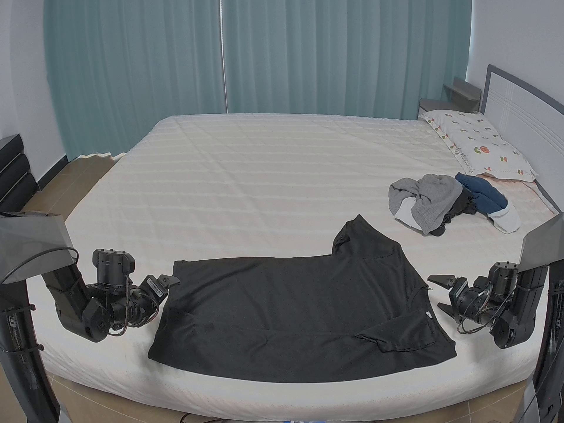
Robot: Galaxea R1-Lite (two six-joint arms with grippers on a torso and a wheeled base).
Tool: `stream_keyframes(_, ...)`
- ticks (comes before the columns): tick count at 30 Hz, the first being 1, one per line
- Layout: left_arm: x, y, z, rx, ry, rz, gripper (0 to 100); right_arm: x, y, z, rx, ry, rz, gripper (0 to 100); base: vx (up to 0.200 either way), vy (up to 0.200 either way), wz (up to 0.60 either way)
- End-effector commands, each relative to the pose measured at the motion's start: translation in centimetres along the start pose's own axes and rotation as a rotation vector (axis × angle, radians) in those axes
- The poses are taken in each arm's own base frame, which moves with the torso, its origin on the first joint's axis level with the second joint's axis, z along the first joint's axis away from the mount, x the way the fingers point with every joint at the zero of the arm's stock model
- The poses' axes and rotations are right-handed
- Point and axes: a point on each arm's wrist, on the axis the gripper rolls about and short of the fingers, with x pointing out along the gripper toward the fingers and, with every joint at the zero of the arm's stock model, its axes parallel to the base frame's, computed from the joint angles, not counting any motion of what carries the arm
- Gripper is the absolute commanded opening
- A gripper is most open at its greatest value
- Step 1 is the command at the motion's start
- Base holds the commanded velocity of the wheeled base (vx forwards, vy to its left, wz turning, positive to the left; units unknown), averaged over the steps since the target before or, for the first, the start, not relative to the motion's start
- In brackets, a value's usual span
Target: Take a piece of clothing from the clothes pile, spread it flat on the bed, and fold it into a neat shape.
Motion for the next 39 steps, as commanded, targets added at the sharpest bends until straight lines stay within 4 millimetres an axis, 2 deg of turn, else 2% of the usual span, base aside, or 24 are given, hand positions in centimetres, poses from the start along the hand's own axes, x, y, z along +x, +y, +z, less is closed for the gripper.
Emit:
stream_keyframes(1, 0.3, -0.7, 0.6, 0.004, -0.021, -0.023, 100, 0.1, 0.0, -0.1, -0.007, 0.0, 0.008, 100, 0.0, 0.0, 0.0)
stream_keyframes(8, 1.3, -2.6, 2.4, 0.016, -0.082, -0.091, 100, 0.1, 0.1, -0.1, -0.008, 0.0, 0.01, 100, 0.0, 0.0, 0.0)
stream_keyframes(10, 2.4, -3.7, 3.4, 0.033, -0.086, -0.116, 100, 0.1, 0.1, -0.1, -0.008, 0.0, 0.01, 100, 0.0, 0.0, 0.0)
stream_keyframes(16, 5.8, -5.2, 5.0, 0.094, -0.06, -0.084, 100, 0.1, 0.1, -0.2, -0.008, 0.002, 0.009, 100, 0.0, 0.0, 0.0)
stream_keyframes(17, 5.8, -5.2, 5.0, 0.094, -0.06, -0.084, 100, 0.1, 0.1, -0.2, -0.008, 0.002, 0.009, 100, 0.0, 0.0, 0.0)
stream_keyframes(18, 7.2, -5.4, 5.4, 0.099, -0.068, -0.091, 100, 0.2, 0.0, -0.2, -0.009, 0.003, 0.008, 100, 0.0, 0.0, 0.0)
stream_keyframes(21, 9.0, -4.9, 5.3, 0.161, -0.065, -0.078, 100, 0.3, 0.1, -0.5, -0.021, 0.012, 0.007, 100, 0.0, 0.0, 0.0)
stream_keyframes(27, 11.1, -3.9, 5.0, 0.219, -0.064, -0.054, 100, 0.3, -0.1, -0.6, -0.036, 0.019, 0.0, 100, 0.0, 0.0, 0.0)
stream_keyframes(39, 12.2, -3.7, 4.9, 0.228, -0.079, -0.049, 100, 0.3, -0.1, -0.7, -0.034, 0.021, -0.002, 100, 0.0, 0.0, 0.0)
